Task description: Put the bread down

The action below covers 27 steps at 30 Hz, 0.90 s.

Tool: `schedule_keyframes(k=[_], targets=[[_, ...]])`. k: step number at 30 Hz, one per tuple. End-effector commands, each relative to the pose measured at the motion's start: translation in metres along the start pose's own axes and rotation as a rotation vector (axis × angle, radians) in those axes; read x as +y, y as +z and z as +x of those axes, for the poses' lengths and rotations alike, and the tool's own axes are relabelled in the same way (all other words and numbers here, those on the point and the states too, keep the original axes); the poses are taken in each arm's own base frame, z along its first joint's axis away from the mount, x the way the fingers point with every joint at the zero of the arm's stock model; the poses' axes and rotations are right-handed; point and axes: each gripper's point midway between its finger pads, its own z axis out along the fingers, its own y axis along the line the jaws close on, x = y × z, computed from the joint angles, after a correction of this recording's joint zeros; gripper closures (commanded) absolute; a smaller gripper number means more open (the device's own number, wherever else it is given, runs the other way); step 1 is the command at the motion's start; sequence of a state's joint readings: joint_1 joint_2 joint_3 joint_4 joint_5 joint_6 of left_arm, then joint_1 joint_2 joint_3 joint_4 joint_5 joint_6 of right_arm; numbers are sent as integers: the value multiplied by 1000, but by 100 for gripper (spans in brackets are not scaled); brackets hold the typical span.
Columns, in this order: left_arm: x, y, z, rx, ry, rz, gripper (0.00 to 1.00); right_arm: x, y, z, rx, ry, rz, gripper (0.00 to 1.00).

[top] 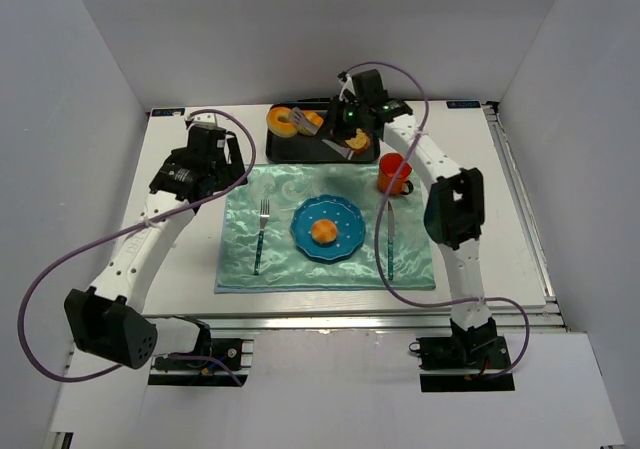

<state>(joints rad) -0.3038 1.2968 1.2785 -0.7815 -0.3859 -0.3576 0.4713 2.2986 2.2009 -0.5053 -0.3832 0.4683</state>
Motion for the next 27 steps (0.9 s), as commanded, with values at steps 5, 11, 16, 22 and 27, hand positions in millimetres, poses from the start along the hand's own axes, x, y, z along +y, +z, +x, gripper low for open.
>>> schedule_keyframes(k=[5,11,16,22,27], targets=[[9,-35,-28,-127,-51,31,2,58,-127,13,-30,-89,-24,97],[3,-38,-21,-130,-77,77,2,24,-168,86,55,-99,108,98],[-1,-39,-20,-125,-85,104,2,-8,-183,125,82,-122,219,98],[-2,-39,-19,-118,-87,105,2,-34,-193,154,116,-146,299,100],[-4,-37,-18,-110,-89,110,2,-39,-195,173,160,-142,296,100]])
